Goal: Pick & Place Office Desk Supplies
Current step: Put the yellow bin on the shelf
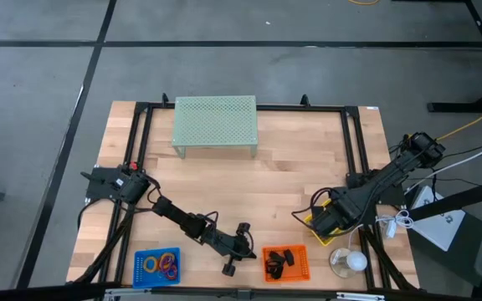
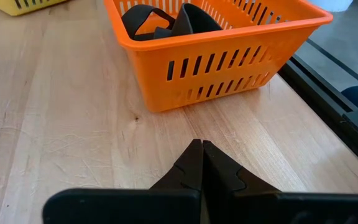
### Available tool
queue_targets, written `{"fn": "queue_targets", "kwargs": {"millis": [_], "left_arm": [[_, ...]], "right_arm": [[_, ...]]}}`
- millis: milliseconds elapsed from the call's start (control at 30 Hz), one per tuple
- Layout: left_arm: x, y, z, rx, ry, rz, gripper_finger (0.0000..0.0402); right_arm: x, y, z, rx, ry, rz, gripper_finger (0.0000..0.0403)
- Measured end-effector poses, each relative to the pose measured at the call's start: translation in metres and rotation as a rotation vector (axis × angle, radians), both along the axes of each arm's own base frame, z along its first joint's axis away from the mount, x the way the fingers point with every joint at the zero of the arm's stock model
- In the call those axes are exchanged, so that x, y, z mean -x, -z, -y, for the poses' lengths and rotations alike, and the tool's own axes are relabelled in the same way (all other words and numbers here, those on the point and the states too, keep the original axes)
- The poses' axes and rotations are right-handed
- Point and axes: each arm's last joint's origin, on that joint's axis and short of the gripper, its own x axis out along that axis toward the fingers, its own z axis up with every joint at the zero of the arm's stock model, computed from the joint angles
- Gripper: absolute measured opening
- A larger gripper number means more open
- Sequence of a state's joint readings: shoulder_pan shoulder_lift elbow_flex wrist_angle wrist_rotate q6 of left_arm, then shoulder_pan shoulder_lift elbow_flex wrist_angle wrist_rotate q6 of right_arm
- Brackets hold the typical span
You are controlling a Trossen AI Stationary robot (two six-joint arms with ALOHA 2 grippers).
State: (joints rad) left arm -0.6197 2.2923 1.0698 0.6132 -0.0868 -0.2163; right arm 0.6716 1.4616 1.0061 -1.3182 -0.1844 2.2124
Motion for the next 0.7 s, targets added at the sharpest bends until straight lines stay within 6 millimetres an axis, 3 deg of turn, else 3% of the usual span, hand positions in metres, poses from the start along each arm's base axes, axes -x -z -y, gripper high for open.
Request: {"fn": "queue_targets", "kwargs": {"millis": [167, 333, 533, 600, 700], "left_arm": [[0.000, 0.000, 0.000, -0.006, 0.003, 0.004, 0.0003], [-0.004, -0.006, -0.005, -0.038, 0.007, 0.035, 0.0004], [-0.003, -0.052, -0.016, -0.128, -0.026, 0.155, 0.0003], [0.004, -0.071, -0.026, -0.191, -0.067, 0.201, 0.0004], [0.011, -0.106, -0.048, -0.153, -0.119, 0.284, 0.0004]], "right_arm": [[0.000, 0.000, 0.000, -0.007, -0.031, 0.000, 0.0187], [-0.003, -0.009, 0.000, 0.034, -0.063, 0.055, 0.0217], [-0.013, -0.033, -0.001, 0.198, -0.156, 0.259, 0.0212], [-0.017, -0.041, -0.003, 0.254, -0.205, 0.339, 0.0207], [-0.020, -0.049, -0.006, 0.351, -0.269, 0.460, 0.0201]]}}
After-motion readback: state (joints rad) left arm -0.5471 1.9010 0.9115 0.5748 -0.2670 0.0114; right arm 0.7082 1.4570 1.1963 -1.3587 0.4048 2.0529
